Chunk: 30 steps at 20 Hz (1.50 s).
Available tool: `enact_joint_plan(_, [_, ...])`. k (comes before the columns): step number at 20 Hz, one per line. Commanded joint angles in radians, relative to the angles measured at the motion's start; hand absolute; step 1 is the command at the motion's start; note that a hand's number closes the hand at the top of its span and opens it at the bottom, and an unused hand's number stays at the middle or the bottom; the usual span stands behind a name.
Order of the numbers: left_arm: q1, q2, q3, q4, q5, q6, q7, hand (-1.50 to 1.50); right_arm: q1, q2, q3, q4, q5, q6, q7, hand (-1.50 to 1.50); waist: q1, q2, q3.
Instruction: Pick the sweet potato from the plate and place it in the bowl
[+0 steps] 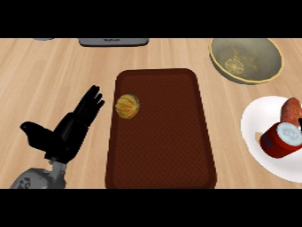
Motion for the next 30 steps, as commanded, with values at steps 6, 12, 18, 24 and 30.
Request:
enact_joint_plan(6, [-0.053, -0.038, -0.016, 0.047, -0.016, -0.018, -0.006, 0.0, 0.041, -0.294, 0.107, -0.048, 0.307, 0.103, 0.577, -1.5, 0.023, 0.008, -0.007])
enact_joint_plan(12, [-0.032, -0.03, -0.001, 0.054, -0.003, -0.049, -0.018, 0.0, -0.092, -0.405, 0.16, -0.185, 0.286, 0.4, 1.014, -1.5, 0.046, 0.004, -0.003])
enact_joint_plan(18, [-0.008, -0.048, -0.007, 0.081, -0.011, -0.084, -0.047, 0.0, -0.326, -0.344, 0.202, -0.148, 0.199, 0.58, 1.269, -1.5, 0.047, 0.005, 0.002])
enact_joint_plan(24, [-0.047, -0.081, -0.004, 0.078, -0.037, -0.059, -0.025, 0.0, -0.39, -0.306, 0.203, 0.004, 0.172, 0.644, 1.309, -1.5, 0.033, 0.003, 0.003])
enact_joint_plan(30, [-0.007, -0.054, 0.019, -0.036, -0.029, -0.043, 0.048, 0.0, -0.391, -0.241, 0.222, 0.148, 0.167, 0.668, 1.237, -1.5, 0.034, 0.0, 0.004])
